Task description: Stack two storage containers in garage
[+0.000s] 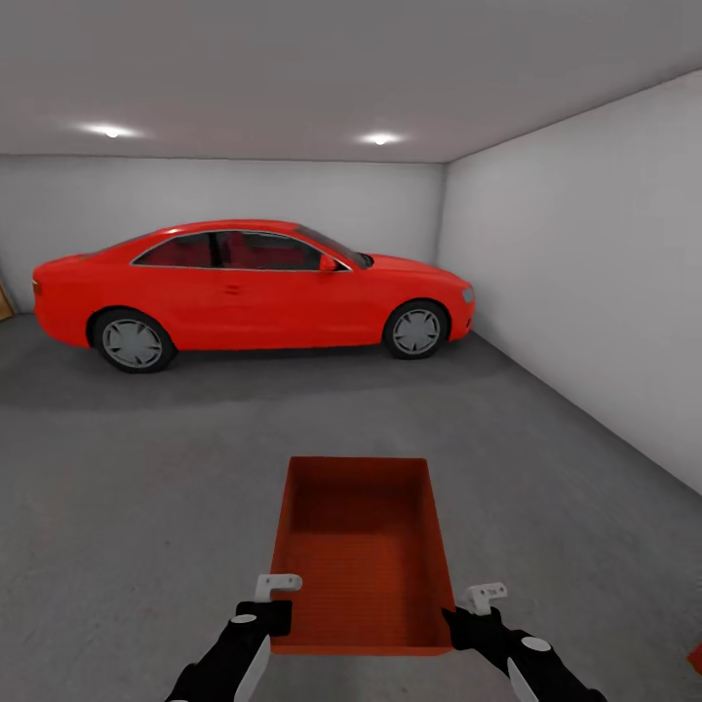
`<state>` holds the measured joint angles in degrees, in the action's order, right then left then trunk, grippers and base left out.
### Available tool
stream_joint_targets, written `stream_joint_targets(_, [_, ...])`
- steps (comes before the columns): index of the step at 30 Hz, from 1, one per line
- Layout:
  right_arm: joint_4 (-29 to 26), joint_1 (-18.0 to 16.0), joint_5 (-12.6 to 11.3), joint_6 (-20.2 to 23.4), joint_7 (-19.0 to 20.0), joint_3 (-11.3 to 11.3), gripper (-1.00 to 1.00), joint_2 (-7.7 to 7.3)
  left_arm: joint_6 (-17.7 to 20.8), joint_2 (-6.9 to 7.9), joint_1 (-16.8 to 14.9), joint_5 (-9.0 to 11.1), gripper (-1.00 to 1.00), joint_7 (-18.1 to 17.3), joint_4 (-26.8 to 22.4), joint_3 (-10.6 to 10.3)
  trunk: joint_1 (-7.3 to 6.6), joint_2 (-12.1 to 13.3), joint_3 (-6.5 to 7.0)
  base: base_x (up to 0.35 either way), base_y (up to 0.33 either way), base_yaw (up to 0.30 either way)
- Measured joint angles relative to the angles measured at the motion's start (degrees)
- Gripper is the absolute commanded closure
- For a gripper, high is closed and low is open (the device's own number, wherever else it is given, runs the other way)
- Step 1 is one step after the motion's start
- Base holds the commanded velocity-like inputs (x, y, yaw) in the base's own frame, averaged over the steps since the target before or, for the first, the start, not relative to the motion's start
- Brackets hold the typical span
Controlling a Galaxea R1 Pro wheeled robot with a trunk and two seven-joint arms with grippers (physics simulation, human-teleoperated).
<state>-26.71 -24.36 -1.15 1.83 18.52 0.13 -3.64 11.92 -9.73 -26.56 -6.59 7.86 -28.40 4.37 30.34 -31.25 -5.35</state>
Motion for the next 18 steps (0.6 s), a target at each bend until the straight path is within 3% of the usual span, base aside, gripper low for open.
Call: stream_joint_targets(18, [0.0,0.0,0.0,0.1,0.0,0.0,1.00,0.01,0.1,0.13,0.0,0.5,1.00,0.0,0.0,-0.4,0.00,0.0,0.00,0.327,0.000,-0.279])
